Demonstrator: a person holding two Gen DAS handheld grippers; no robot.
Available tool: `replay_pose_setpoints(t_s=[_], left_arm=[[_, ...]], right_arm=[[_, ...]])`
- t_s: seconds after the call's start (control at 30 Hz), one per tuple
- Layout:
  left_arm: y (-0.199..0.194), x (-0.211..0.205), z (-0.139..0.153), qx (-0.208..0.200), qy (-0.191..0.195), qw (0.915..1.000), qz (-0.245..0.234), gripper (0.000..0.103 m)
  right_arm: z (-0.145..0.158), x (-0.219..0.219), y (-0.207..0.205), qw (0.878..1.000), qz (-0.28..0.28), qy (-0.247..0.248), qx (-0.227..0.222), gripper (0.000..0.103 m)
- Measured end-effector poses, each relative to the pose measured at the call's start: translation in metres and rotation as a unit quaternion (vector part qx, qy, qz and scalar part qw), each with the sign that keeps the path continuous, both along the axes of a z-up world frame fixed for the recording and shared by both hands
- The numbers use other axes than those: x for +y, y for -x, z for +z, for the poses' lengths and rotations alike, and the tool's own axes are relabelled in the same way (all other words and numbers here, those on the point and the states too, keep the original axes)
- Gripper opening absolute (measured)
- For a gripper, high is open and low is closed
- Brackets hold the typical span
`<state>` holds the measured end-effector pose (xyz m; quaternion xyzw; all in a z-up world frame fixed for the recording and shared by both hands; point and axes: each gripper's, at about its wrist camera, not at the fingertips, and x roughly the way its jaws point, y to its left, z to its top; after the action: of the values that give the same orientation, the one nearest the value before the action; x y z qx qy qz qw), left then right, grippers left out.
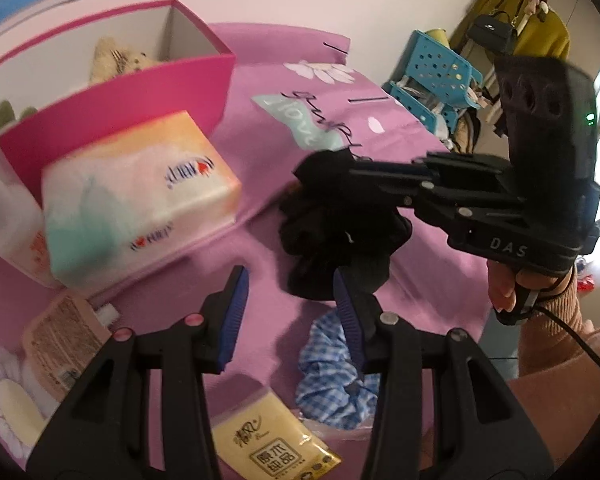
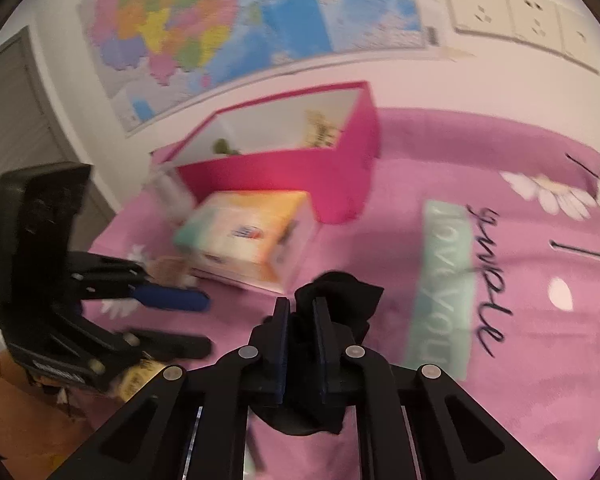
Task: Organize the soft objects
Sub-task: 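Move the right gripper to the black scrunchie and grasp it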
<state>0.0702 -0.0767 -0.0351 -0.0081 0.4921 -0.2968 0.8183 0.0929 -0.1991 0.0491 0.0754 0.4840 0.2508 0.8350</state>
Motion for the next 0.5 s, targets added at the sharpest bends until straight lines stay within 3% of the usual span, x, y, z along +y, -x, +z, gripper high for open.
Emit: replay_pose_setpoints(t_s=[0.27,0.5], left_arm=[[0.004,0.007,-0.007,0.024,0.024,0.9994,-0.007,0.046],[0.008,0.009,-0.001,0.017,0.035,0.9991,-0.017,0.047]], right_arm=[[0.014,0.025,0.0,0.999,0.036,-0.016,-0.026,0.007],[0.022,0.034,-0.002,0.997,0.049,-0.048,-0.032,0.006]])
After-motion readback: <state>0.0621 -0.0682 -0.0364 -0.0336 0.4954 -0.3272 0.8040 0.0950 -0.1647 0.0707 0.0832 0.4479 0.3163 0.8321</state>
